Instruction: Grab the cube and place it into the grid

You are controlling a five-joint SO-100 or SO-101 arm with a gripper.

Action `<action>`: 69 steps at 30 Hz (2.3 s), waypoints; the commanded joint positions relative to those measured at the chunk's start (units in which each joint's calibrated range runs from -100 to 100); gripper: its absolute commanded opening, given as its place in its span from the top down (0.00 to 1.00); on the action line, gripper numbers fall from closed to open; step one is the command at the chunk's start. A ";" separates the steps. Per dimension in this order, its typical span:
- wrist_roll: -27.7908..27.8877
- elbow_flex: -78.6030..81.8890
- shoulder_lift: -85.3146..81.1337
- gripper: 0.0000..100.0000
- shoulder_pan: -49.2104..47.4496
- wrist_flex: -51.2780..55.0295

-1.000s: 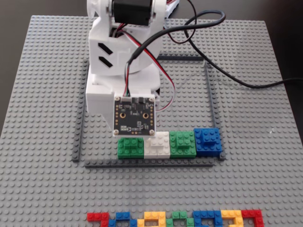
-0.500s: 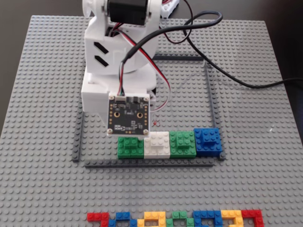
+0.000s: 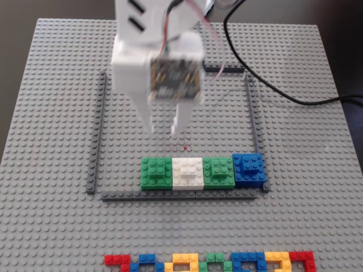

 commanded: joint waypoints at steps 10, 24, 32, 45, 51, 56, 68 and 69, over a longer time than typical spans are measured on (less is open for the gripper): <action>-3.52 21.20 -36.80 1.00 -0.83 -4.57; -2.59 46.12 -73.00 1.00 -3.85 -10.14; -6.74 59.53 -88.22 1.00 -3.40 -14.83; -7.33 72.94 -100.25 1.00 -3.55 -15.17; -7.91 81.19 -100.25 1.00 -3.55 -15.71; -6.89 89.34 -100.25 1.00 -3.63 -17.96; -5.91 91.70 -100.25 1.00 -4.51 -7.45; -5.71 91.70 -100.25 1.00 -4.51 -6.23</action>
